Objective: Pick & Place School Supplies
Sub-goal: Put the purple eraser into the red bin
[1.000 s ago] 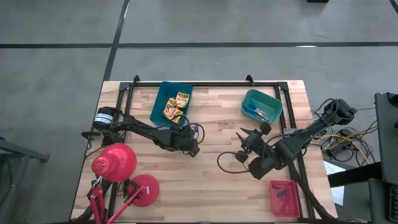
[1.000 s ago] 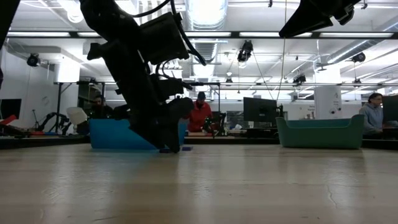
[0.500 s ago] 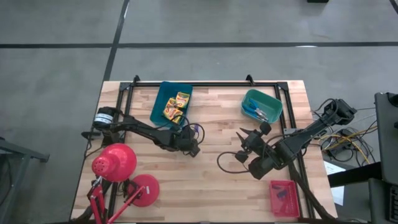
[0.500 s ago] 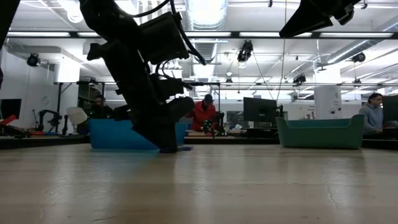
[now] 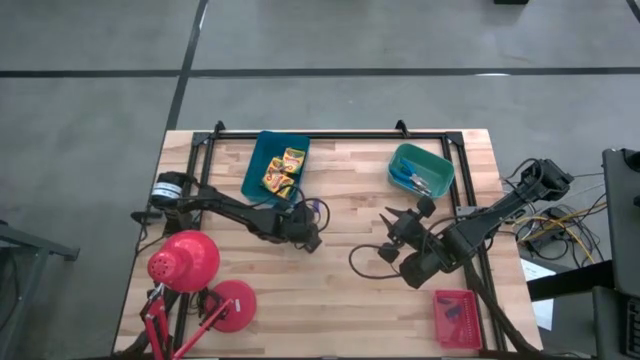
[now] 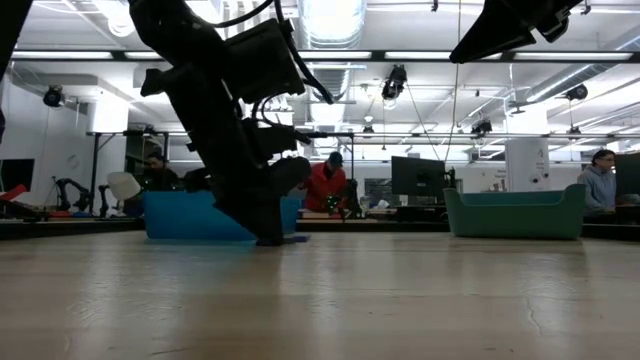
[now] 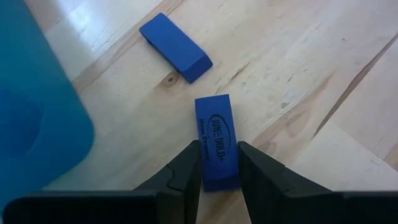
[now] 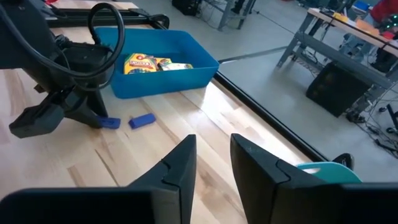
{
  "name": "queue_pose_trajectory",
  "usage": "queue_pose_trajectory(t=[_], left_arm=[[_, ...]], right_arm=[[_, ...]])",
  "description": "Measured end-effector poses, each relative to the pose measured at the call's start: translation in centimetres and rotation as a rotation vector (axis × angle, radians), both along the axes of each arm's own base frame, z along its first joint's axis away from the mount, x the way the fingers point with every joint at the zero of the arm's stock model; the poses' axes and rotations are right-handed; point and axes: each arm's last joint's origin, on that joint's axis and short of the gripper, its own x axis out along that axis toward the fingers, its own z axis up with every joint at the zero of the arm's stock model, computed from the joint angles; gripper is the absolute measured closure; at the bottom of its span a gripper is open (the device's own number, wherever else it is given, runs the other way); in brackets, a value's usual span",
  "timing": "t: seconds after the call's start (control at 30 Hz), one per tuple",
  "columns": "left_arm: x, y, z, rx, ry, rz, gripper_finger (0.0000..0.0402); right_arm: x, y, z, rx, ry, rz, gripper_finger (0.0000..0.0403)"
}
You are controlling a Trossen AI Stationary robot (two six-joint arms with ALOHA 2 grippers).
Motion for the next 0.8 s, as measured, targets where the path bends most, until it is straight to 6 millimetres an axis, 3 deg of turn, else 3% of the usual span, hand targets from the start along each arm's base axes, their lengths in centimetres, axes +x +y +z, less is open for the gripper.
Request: queue_pose_trajectory(t=[0.33,0.8], left_arm=[[1.8,-0.3,2.3,0.080,-0.015,-0.126,0.0302],[2.9,-1.4,4.0,0.137,-0.036,-0.232,0.0303]], right_arm=[[0.0,0.1,0.0,0.042,-0.021,-0.006,0.0313],[0.0,0.1,-0.1,0.071,-0.012,0.002,0.0232]])
